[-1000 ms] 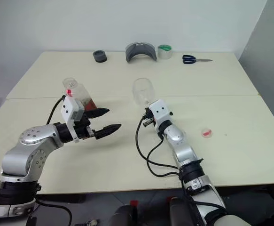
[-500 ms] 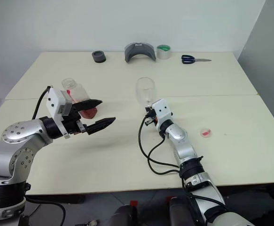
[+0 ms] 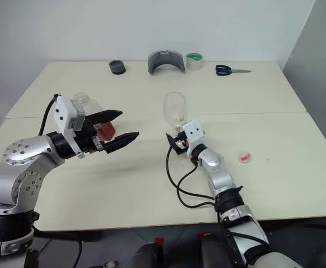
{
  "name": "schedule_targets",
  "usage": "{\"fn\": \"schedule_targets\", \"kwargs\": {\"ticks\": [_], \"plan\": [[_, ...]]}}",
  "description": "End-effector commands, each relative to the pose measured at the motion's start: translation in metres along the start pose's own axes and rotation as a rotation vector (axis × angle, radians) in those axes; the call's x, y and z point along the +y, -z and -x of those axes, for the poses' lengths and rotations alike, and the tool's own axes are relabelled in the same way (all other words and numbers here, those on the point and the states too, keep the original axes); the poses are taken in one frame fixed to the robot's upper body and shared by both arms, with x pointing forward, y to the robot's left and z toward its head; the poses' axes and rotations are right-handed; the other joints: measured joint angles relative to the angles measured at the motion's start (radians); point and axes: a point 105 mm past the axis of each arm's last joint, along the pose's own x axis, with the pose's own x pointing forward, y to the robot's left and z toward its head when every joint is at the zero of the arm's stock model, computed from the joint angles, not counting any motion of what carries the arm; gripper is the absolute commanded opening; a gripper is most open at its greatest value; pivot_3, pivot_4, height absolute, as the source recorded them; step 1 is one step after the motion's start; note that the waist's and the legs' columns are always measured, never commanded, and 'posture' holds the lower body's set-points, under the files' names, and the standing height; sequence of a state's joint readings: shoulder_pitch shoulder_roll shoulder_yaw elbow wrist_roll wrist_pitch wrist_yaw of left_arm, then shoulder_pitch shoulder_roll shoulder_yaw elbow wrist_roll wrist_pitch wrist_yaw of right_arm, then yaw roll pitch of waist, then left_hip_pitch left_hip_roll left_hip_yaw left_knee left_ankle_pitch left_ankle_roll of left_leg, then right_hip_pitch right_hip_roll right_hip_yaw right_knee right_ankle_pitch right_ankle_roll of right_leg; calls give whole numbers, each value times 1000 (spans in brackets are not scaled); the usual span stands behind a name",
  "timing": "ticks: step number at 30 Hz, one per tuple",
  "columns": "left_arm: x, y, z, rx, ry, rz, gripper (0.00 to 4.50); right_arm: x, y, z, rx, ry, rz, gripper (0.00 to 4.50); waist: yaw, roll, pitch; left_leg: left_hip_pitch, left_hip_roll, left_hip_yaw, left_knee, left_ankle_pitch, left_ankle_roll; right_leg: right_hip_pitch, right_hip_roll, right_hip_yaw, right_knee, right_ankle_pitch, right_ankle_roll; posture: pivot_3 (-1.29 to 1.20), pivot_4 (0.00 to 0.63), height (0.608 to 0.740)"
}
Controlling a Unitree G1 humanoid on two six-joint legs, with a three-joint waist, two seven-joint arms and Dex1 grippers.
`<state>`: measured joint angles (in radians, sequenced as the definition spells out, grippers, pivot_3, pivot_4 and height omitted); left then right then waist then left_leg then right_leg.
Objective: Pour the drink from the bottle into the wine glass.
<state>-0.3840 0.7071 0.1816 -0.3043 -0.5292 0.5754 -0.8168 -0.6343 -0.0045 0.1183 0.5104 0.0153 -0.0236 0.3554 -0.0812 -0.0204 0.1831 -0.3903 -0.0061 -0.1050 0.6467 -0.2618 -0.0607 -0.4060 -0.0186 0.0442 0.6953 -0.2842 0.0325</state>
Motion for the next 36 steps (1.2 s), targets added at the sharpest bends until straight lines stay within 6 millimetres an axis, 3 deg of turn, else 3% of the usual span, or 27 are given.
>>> {"fn": "schedule_targets", "kwargs": {"ticks": [1,9,15,25,30,36], "plan": [[-1,-9,-1,-37,-7,-45,4500,-5,-7,8,-28,6,24,4465,0,0,0,0,0,0,0,0,0,0,0,0,0,0,0,0,150,740],[-3,2,-2,-35,-43,-16,4500,-12,8,33,53,7,99,4465,1,0,0,0,0,0,0,0,0,0,0,0,0,0,0,0,150,740],[-4,29,1,-2,-116,21,4500,-6,10,58,78,-53,68,4465,3,0,0,0,0,0,0,0,0,0,0,0,0,0,0,0,150,740],[-2,99,21,107,-400,24,4500,29,-29,101,24,-334,-14,4465,16,0,0,0,1,-1,0,0,0,1,-1,0,-2,0,0,0,150,740],[13,119,30,122,-570,27,4500,49,-47,114,-3,-466,2,4465,31,0,0,-1,0,-2,0,0,0,2,-1,-2,-5,0,0,0,150,740],[38,126,47,129,-714,33,4500,53,-62,112,-21,-483,-14,4465,31,-1,0,-1,0,-2,0,0,0,2,-1,-2,-5,0,0,0,150,740]]}}
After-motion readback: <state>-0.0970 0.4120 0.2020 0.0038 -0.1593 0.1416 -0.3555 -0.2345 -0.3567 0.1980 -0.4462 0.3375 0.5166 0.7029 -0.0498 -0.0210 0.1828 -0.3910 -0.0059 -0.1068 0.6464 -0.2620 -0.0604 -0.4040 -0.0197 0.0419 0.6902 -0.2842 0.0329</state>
